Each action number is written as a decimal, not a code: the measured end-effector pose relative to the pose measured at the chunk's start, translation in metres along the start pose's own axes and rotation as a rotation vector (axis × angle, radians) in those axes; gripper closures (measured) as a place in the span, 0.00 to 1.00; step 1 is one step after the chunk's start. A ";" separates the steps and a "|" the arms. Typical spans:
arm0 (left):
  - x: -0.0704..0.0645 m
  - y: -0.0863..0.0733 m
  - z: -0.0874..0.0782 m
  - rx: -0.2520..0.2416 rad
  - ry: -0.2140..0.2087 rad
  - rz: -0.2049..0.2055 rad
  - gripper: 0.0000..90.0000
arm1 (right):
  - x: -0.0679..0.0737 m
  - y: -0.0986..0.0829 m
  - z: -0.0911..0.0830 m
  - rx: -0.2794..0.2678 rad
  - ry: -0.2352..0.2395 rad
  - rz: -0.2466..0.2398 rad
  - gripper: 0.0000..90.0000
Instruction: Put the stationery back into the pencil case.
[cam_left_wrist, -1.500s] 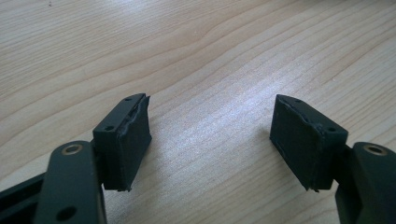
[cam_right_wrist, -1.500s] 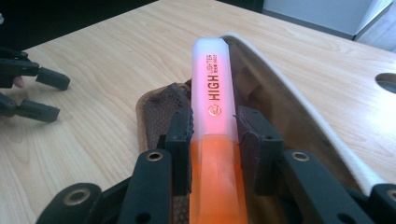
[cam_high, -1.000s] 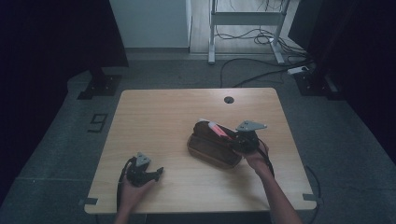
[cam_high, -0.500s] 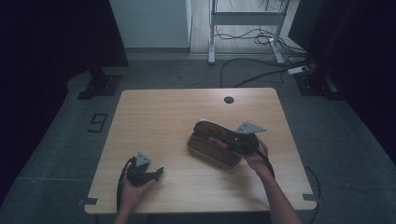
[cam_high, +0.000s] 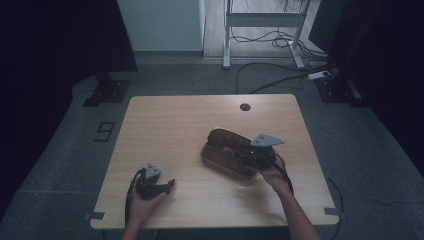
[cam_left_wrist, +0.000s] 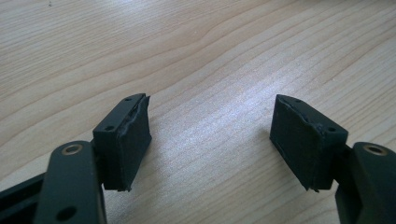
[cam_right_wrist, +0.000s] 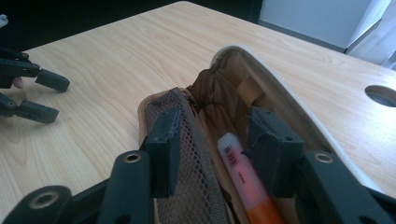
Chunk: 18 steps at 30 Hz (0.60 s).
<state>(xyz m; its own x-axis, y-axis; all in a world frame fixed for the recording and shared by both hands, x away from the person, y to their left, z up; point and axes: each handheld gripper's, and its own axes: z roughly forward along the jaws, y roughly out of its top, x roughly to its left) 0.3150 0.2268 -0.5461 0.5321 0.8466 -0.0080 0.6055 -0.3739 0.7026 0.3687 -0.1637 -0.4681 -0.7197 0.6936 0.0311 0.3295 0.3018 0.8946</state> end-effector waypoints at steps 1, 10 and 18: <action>0.000 0.000 0.000 0.000 0.000 0.000 0.31 | 0.000 0.000 0.000 -0.001 0.001 0.001 0.57; 0.000 0.000 0.000 0.000 0.000 0.000 0.31 | 0.007 -0.006 0.001 0.000 0.018 0.024 0.50; 0.000 0.000 0.000 0.000 0.001 0.000 0.31 | 0.013 -0.019 -0.001 0.002 0.025 0.043 0.47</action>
<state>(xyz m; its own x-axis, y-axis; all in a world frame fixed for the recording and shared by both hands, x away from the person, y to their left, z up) 0.3149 0.2267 -0.5461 0.5316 0.8470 -0.0075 0.6052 -0.3737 0.7029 0.3525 -0.1614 -0.4848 -0.7201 0.6892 0.0807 0.3614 0.2732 0.8915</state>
